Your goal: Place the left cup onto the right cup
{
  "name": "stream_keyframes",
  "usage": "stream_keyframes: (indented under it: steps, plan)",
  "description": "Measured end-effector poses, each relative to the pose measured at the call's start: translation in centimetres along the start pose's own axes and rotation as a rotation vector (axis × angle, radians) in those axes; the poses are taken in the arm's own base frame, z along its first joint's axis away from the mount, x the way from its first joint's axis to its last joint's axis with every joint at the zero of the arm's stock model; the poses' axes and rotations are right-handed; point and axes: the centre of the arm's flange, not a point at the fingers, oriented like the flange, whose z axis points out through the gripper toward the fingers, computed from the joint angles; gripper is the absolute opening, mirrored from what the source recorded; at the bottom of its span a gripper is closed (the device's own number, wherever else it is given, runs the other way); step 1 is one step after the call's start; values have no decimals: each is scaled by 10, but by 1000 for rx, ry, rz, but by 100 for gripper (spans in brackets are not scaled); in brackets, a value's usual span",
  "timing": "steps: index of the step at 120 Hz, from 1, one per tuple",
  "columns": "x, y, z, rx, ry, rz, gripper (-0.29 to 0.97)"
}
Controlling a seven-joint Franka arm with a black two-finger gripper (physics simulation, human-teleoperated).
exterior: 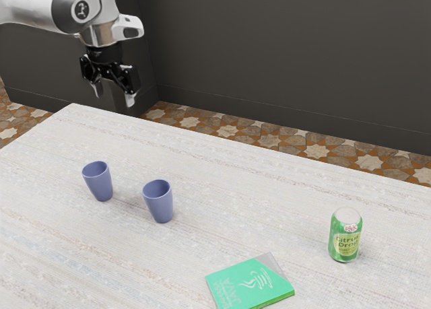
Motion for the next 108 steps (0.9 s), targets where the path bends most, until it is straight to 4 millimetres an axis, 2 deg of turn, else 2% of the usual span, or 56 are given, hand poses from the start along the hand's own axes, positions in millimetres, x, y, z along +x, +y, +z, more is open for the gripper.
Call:
stream_keyframes:
  steps: [16, 32, 50, 59, 74, 92, 108]
  plan:
    - [-2, 14, -12, 0, 23, 24, 68]
    - [3, 10, -1, -2, 6, 20, 68]
    - [2, -25, 49, 3, -58, -33, 68]
    - [-2, -36, 76, 4, -80, -48, 68]
    - [-14, -32, 108, 4, -79, -39, 68]
    - [-20, -24, 137, 4, -52, -20, 68]
    - [-22, -32, 156, 4, -22, -29, 68]
